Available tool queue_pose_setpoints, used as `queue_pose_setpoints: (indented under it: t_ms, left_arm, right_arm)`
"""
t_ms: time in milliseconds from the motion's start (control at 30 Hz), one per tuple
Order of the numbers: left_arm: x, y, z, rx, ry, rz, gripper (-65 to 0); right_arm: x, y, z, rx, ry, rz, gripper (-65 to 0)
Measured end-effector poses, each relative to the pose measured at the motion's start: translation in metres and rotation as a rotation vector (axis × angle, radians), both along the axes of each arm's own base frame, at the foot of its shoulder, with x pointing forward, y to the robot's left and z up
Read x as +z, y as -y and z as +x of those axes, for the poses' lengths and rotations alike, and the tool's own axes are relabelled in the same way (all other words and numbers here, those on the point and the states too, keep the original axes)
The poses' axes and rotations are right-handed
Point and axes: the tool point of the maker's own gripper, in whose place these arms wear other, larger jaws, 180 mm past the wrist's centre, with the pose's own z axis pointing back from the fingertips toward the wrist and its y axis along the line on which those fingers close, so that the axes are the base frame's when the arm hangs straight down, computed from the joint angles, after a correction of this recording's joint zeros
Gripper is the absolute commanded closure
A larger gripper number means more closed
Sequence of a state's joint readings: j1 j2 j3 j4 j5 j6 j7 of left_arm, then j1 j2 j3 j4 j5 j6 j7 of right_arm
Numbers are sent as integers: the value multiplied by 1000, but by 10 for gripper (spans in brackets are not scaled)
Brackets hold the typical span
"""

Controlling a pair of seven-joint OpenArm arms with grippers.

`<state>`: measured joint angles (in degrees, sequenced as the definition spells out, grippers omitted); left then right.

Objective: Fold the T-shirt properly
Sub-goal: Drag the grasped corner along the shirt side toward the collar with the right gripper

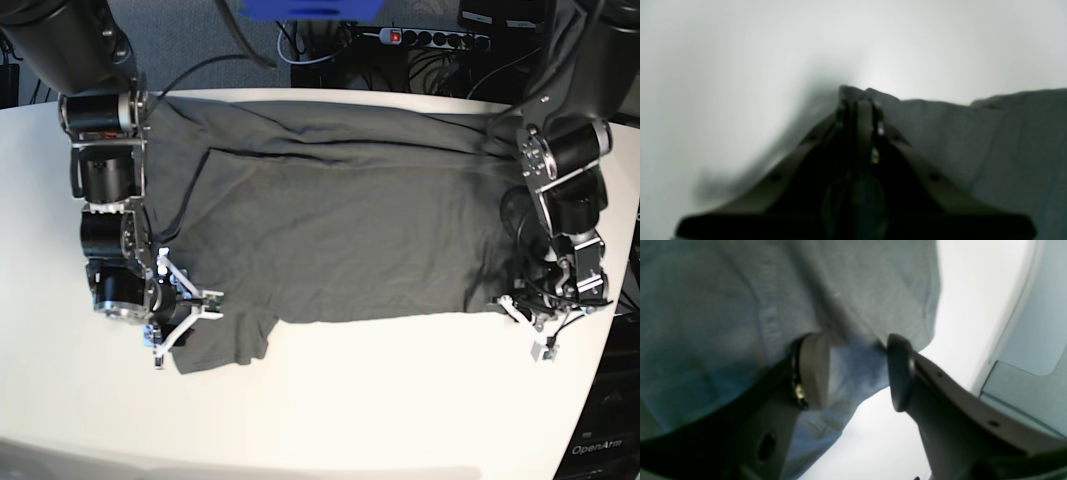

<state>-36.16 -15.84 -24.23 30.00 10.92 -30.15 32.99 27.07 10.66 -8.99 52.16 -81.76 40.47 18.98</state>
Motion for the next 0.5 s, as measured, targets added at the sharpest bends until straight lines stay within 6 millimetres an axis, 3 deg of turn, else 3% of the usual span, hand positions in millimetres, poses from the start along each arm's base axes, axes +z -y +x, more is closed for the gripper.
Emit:
queue_pose_setpoints:
  t_ms: [500]
  left_arm:
    - [0,1,0,1,-2,0,-19]
  right_arm:
    - [1,-8,2,18,2,-5,-281]
